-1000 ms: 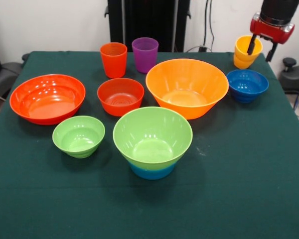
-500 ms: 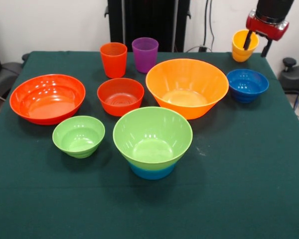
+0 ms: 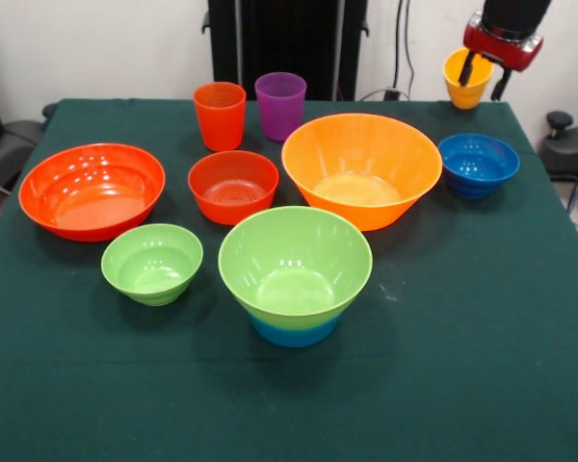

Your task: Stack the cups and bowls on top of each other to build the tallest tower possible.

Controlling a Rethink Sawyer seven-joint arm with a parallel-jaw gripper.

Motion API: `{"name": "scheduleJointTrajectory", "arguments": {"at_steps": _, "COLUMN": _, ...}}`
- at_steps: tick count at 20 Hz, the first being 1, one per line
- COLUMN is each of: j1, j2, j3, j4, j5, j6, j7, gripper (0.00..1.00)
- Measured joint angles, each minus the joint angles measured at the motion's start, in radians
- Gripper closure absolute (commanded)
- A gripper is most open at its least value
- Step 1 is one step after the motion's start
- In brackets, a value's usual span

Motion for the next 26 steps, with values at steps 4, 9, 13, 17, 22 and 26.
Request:
{"name": "scheduleJointTrajectory", "arguments": {"at_steps": 4, "j1": -0.001, "j2": 0.006, "j3": 0.002, "j4": 0.011, "j5": -0.006, "j6": -0.023, "j7": 0.0, "gripper": 0.0}}
{"name": "scheduleJointTrajectory", "arguments": {"at_steps": 9, "j1": -0.006, "j2": 0.015, "j3": 0.013, "j4": 0.015, "j5": -0.012, "j6": -0.057, "j7": 0.0, "gripper": 0.0}}
{"name": "scheduleJointTrajectory", "arguments": {"at_steps": 13, "j1": -0.019, "j2": 0.017, "j3": 0.032, "j4": 0.015, "j5": -0.014, "j6": -0.061, "j7": 0.0, "gripper": 0.0}}
{"name": "scheduleJointTrajectory", "arguments": {"at_steps": 17, "j1": -0.032, "j2": 0.017, "j3": 0.053, "j4": 0.015, "j5": -0.014, "j6": -0.062, "j7": 0.0, "gripper": 0.0}}
{"name": "scheduleJointTrajectory", "arguments": {"at_steps": 22, "j1": -0.032, "j2": 0.018, "j3": 0.064, "j4": 0.015, "j5": -0.014, "j6": -0.062, "j7": 0.0, "gripper": 0.0}}
{"name": "scheduleJointTrajectory", "arguments": {"at_steps": 26, "j1": -0.032, "j2": 0.018, "j3": 0.066, "j4": 0.015, "j5": -0.014, "j6": -0.062, "j7": 0.0, "gripper": 0.0}}
